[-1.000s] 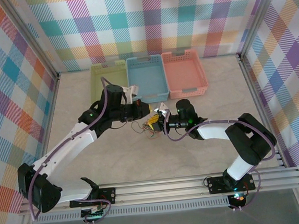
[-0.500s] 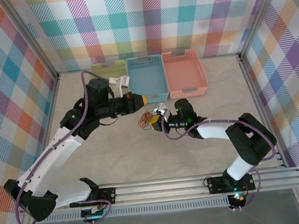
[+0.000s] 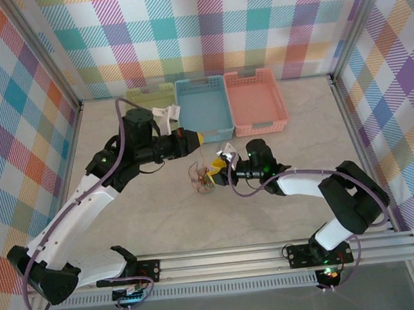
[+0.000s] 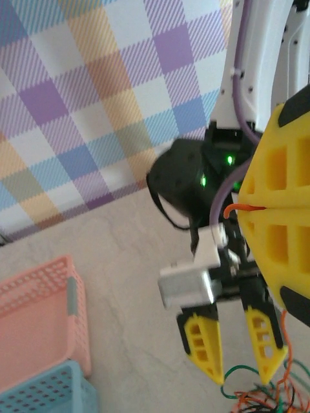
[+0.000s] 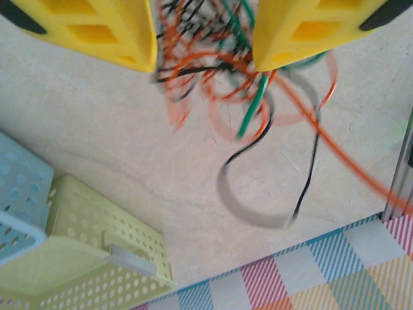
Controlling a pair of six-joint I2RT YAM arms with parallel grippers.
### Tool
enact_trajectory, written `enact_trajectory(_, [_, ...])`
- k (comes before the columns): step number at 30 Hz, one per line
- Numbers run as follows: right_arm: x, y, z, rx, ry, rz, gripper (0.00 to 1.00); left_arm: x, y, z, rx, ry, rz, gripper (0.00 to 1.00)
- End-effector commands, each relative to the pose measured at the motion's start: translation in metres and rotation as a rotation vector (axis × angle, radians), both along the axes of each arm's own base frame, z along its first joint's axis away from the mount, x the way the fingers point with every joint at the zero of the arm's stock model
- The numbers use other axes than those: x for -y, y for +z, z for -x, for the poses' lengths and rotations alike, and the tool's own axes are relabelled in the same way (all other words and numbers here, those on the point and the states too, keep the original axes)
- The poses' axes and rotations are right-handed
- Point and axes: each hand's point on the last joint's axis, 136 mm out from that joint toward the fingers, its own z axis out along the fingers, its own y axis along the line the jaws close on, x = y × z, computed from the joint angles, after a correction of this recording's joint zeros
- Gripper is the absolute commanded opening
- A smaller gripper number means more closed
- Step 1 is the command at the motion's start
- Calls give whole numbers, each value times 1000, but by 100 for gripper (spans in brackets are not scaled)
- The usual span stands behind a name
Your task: Untangle the cables
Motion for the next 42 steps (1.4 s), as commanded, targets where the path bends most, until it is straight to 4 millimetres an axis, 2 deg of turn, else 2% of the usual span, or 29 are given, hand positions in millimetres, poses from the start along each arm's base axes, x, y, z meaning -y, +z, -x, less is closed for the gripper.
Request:
enact_trajectory(1, [5,34,5,158,-14,-89,50,3,-27,-10,-41,8,-27,0])
enact_trajectory(3, [9,40,9,227,-15,-104,53,9,-35,-12,-60,-2,-18,0])
enact_trajectory(8, [9,48,17,267,23,-147,59,20,-49,-11,-94,-41,-6,0])
enact_trajectory(15, [1,50,33,257,127,-174,56,26,-69,-16,-107,-40,-19,0])
enact_trajectory(19, [5,49,26,261,75,-151,55,24,-68,-21,-92,-21,-42,0])
enact_trajectory(24, [23,48,6,291,-92,-78,55,-1,-68,-36,2,94,-143,0])
enact_trajectory(26, [29,51,3,311,-133,-83,55,-2,-70,-37,-9,91,-132,0])
enact_trajectory(32, [27,61,19,312,-68,-136,54,3,-74,-38,-21,77,-107,0])
enact_trajectory(36, [22,65,28,324,-20,-158,54,9,-68,-35,-22,54,-69,0])
enact_trajectory(42, [5,62,41,287,90,-197,60,18,-66,-37,-26,30,-27,0])
